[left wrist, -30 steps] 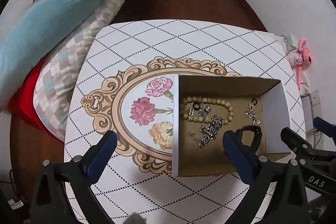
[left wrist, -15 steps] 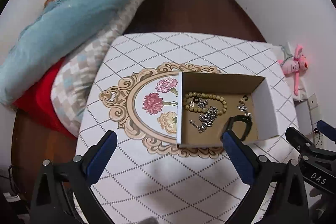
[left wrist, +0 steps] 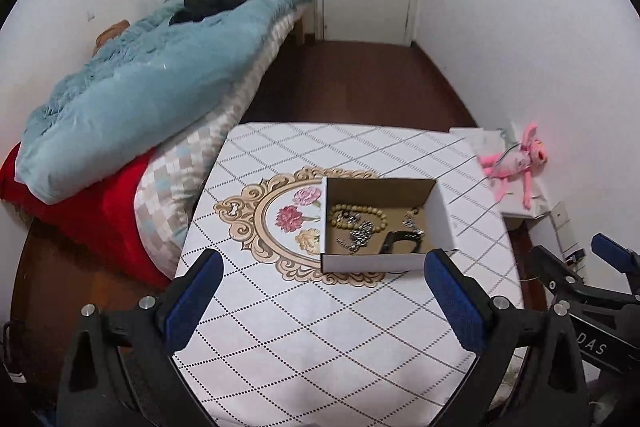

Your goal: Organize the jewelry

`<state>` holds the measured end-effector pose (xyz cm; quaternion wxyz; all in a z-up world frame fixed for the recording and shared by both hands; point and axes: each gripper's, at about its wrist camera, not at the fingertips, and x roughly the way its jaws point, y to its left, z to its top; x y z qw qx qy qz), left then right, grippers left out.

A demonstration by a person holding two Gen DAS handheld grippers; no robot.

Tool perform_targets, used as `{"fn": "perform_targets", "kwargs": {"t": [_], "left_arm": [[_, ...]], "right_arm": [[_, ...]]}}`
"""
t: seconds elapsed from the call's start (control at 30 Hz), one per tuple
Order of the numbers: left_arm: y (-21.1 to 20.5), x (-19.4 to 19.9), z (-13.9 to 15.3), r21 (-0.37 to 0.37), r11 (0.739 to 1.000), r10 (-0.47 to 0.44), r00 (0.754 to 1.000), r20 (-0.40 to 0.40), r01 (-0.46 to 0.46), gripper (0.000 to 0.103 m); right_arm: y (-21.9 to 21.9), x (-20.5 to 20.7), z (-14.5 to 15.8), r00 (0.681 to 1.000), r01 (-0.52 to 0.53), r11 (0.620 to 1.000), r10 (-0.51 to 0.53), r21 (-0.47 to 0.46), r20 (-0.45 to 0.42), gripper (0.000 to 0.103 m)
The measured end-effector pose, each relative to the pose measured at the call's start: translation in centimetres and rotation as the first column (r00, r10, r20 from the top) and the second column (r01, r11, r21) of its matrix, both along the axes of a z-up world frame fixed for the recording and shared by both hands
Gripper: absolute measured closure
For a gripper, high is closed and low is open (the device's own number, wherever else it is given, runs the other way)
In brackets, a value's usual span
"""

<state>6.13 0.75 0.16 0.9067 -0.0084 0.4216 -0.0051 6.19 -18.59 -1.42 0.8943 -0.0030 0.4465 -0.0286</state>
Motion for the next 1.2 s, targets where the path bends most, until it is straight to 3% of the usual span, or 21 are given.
{"fn": "perform_targets", "kwargs": {"t": [0.57, 0.87, 1.2], "left_arm": [[0.4, -4.1, 4.7, -0.022, 1.000, 0.002, 0.995, 0.101, 0.000, 0.000], [-0.2, -2.3, 4.0, -0.026, 1.000, 0.001, 0.999, 0.049, 0.001, 0.000], [-0.8, 2.0, 2.6, -0.004, 1.000, -0.003, 1.000, -0.028, 0.003, 0.000]], "right_arm": [[0.0, -6.4, 7.8, 0.989, 0.004, 1.000, -0.002, -0.013, 0.145, 0.000], [0.2, -5.5, 8.2, 0.991, 0.009, 1.000, -0.008, -0.004, 0.133, 0.000], [-0.1, -0.4, 6.6, 0.998, 0.007, 1.000, -0.007, 0.000, 0.066, 0.000]]}}
